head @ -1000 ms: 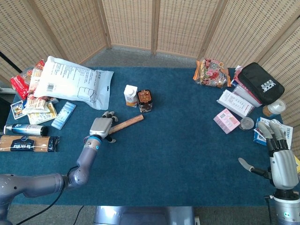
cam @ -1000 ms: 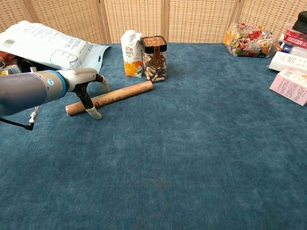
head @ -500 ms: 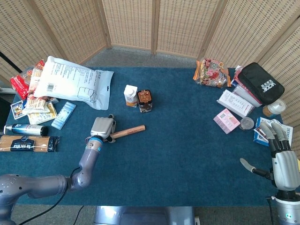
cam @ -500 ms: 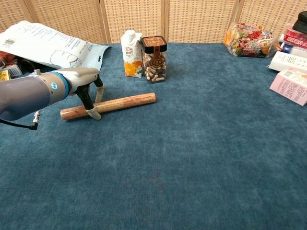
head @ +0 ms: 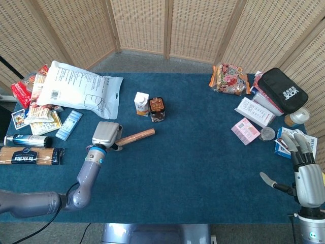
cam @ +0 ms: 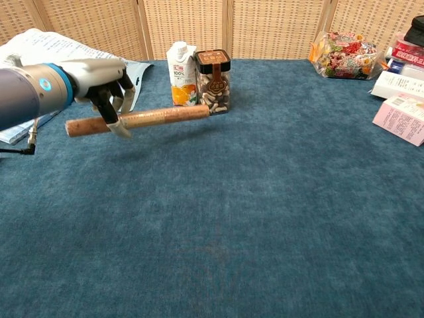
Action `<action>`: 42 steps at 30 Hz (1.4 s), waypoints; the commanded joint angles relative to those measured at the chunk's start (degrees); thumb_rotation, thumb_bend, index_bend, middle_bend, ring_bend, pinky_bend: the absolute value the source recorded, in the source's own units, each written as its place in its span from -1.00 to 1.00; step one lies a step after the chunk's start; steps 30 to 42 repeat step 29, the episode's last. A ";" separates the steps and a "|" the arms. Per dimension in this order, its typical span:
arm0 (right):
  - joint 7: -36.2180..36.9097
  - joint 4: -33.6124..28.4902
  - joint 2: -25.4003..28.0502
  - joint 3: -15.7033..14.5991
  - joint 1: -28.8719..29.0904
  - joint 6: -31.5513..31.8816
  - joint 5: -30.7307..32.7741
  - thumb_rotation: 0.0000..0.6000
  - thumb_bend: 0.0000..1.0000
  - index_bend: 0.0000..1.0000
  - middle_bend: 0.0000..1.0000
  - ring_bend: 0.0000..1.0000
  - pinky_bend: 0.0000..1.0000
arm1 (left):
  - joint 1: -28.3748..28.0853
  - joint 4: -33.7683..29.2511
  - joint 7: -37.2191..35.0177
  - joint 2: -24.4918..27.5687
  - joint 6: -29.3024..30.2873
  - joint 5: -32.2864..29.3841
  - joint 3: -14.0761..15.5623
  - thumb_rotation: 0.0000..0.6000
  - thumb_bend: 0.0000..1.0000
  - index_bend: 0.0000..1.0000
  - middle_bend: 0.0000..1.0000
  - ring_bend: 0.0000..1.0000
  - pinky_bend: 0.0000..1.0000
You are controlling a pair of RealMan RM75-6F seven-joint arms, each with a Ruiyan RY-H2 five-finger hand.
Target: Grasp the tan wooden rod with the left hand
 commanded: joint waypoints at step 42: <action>-2.18 -0.81 -0.51 -0.56 -0.10 0.13 -1.61 1.00 -1.00 -0.96 -0.71 -1.00 -1.00 | -1.67 -29.77 5.65 23.91 12.99 2.56 -9.55 1.00 -0.72 0.73 0.60 0.63 0.85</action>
